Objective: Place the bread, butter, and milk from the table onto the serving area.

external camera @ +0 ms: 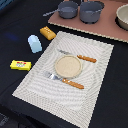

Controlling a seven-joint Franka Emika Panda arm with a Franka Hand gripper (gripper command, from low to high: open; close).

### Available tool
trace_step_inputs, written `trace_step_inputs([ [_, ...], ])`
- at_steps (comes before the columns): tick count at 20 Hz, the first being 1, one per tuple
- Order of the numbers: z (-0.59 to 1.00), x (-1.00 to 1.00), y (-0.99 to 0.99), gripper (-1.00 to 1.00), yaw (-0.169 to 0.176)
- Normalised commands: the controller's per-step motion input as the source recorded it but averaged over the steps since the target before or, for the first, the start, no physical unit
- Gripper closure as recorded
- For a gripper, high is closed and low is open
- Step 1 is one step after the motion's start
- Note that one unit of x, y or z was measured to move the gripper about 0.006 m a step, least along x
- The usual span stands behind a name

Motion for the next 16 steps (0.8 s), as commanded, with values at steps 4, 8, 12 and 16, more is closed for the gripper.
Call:
trace_step_inputs([
  [4,-1.0,-0.05,-0.33,-1.0,-0.175],
  [8,-0.91,-0.1,-0.33,-1.0,-0.147],
  [12,-0.53,-0.03,-0.09,-1.0,-0.06],
  [16,-0.59,-0.01,-0.01,-1.0,-0.031],
])
